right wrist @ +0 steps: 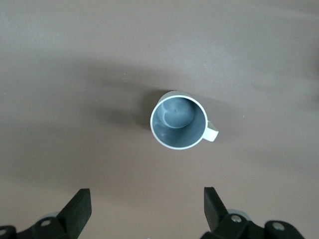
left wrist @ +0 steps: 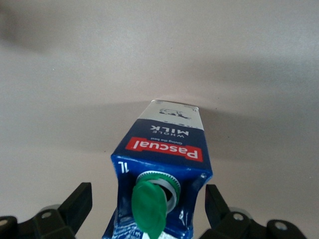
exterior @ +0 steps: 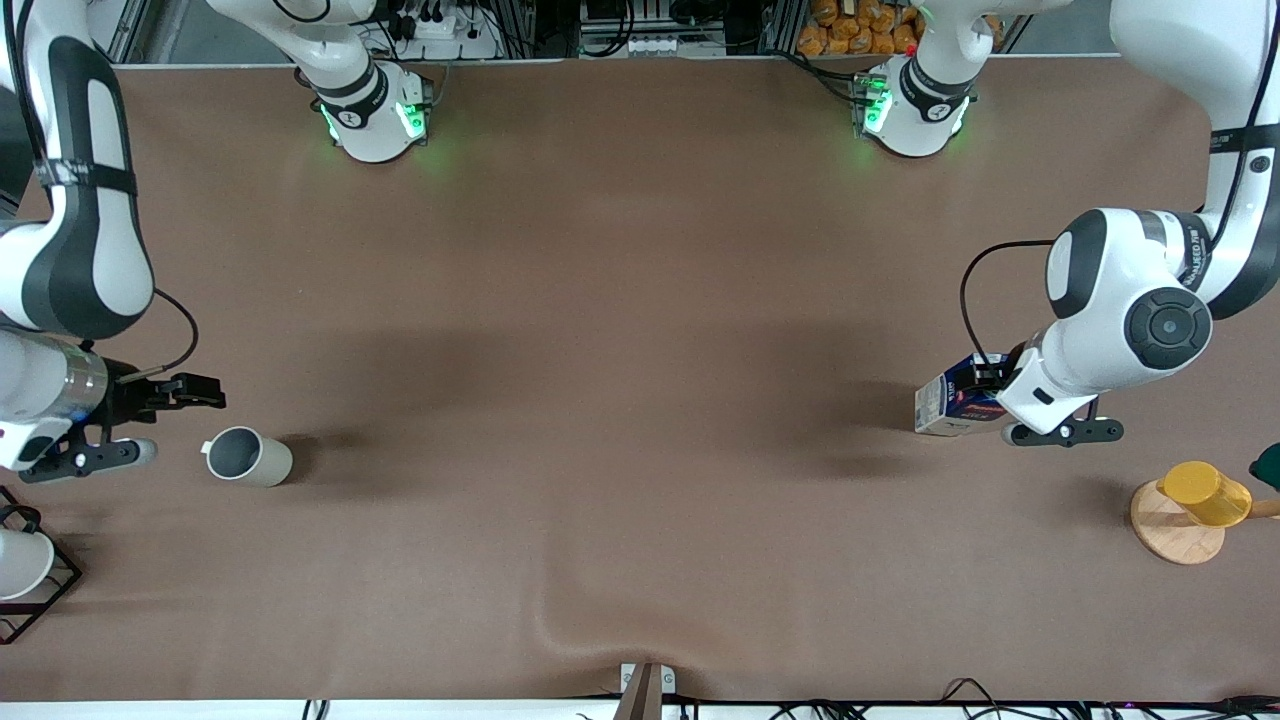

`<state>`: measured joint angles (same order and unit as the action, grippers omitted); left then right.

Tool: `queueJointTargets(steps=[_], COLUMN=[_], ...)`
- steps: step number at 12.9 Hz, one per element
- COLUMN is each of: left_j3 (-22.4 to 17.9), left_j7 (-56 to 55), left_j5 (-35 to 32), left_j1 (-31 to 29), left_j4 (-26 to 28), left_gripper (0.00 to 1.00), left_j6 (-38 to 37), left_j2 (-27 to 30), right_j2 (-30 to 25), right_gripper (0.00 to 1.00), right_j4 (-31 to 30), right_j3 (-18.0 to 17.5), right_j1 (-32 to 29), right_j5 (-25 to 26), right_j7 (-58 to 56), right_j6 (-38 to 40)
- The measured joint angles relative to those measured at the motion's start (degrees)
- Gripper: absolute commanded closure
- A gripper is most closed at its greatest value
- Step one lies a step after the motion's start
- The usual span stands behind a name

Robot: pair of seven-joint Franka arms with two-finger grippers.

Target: Place milk next to cup

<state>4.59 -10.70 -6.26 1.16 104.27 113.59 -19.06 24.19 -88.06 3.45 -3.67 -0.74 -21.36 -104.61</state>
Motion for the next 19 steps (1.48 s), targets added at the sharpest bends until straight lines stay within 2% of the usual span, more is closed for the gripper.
queueJointTargets(steps=[3, 4, 12, 13, 14, 16, 17, 19], left_j3=[0.0, 0.0, 0.1, 0.2, 0.3, 0.8, 1.1, 1.6], left_j7=[0.0, 0.0, 0.0, 0.0, 0.0, 0.0, 0.0, 0.0], left_j5=[0.0, 0.0, 0.0, 0.0, 0.0, 0.0, 0.0, 0.1], left_j1=[0.2, 0.2, 0.3, 0.3, 0.3, 0.3, 0.3, 0.3], left_j4=[0.0, 0.0, -0.7, -0.8, -0.9, -1.0, -1.1, -1.1], left_gripper=[0.39, 0.41, 0.41, 0.41, 0.41, 0.41, 0.41, 0.41], left_j6=[0.3, 0.4, 0.9, 0.9, 0.9, 0.9, 0.9, 0.0], left_j2=[-0.5, -0.6, -0.5, -0.4, -0.2, 0.6, 1.2, 3.0], right_j2=[3.4, 4.6, 11.2, 11.7, 12.2, 13.1, 13.5, 14.0], right_gripper=[0.0, 0.0, 0.0, 0.07, 0.4, 0.95, 1.0, 1.0], right_j4=[1.2, 1.5, 2.2, 2.2, 2.2, 2.2, 2.2, 2.2], right_j3=[0.0, 0.0, -0.7, -0.8, -0.7, -0.7, -0.6, -0.5], right_j1=[-0.8, -1.0, 0.6, 0.7, 0.6, 0.6, 0.4, 0.3], right_j5=[0.0, 0.0, -1.4, -1.6, -1.6, -1.7, -1.8, -1.8], right_j7=[-5.6, -6.7, -7.5, -7.5, -7.4, -7.3, -7.3, -7.3], right_j6=[-3.2, -4.4, -5.4, -5.5, -5.9, -8.1, -8.7, -9.0])
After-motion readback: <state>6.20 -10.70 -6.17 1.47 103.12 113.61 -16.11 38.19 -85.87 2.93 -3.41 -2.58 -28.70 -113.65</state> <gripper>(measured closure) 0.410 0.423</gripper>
